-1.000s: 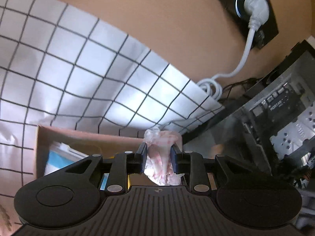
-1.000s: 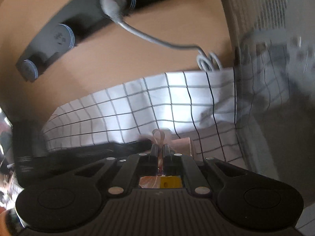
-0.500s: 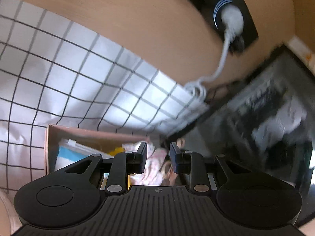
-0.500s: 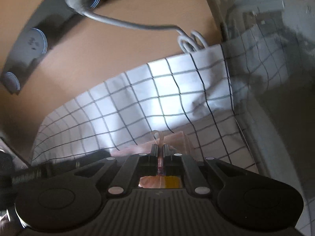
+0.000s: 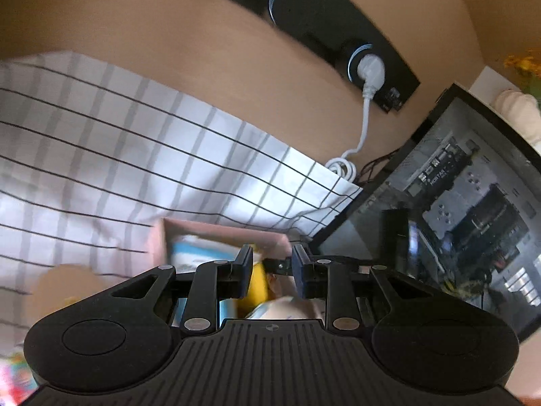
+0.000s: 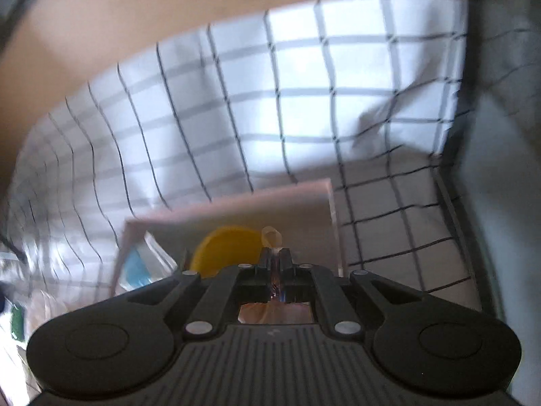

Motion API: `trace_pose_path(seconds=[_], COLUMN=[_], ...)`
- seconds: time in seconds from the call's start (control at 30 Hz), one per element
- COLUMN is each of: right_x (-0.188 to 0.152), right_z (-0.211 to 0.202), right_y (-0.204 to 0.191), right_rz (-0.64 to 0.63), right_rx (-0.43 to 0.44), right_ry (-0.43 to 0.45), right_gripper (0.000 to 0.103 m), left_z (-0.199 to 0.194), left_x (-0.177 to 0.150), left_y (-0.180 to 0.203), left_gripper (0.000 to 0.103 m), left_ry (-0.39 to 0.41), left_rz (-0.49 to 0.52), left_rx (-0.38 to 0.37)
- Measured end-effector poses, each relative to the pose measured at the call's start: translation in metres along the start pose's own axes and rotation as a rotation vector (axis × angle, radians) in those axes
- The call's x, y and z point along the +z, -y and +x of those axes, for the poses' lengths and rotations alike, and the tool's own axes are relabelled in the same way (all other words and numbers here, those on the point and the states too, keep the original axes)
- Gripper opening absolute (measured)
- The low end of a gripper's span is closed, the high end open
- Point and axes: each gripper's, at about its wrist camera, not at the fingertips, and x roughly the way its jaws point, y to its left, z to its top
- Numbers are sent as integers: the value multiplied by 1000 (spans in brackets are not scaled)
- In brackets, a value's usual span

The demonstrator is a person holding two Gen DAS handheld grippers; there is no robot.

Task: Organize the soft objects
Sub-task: 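Carry both pink items over the pink box and open both tools, then withdraw both tools from the box toward the tissue pack and red sachet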

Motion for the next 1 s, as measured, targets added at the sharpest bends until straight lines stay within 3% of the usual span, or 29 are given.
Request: trace_pose_path(seconds=[0.2, 0.33, 0.4, 0.47, 0.57, 0.73, 0.83, 1.0], right_x=[-10, -11, -9, -9, -9, -17, -35, -75], right_z=[19, 17, 10, -3, -34, -97, -129, -153], right_y=[-25, -33, -37, -41, -49, -76, -97, -119], right_rz=[-191, -252, -272, -275, -278, -310, -346, -384], right_rx=[-85, -104, -130, -159, -163, -92, -27, 83], right_ry=[-57, -74, -76, -41, 49, 218, 295, 290], right_gripper=[4, 5, 11, 30, 40, 48, 56, 58], left_z=[-87, -136, -152, -162, -166, -153, -142, -109], left_x=[-12, -23, -33, -46, -68, -98, -101, -93], left_y=[-43, -84, -100, -113, -122, -125, -118, -98], left_gripper=[28, 28, 28, 28, 28, 28, 28, 29], left_ry=[74, 64, 36, -4, -77, -162, -179, -205], left_rz=[32, 7, -3, -1, 33, 95, 150, 326], left_rx=[176, 331, 403, 450, 506, 509, 461, 417])
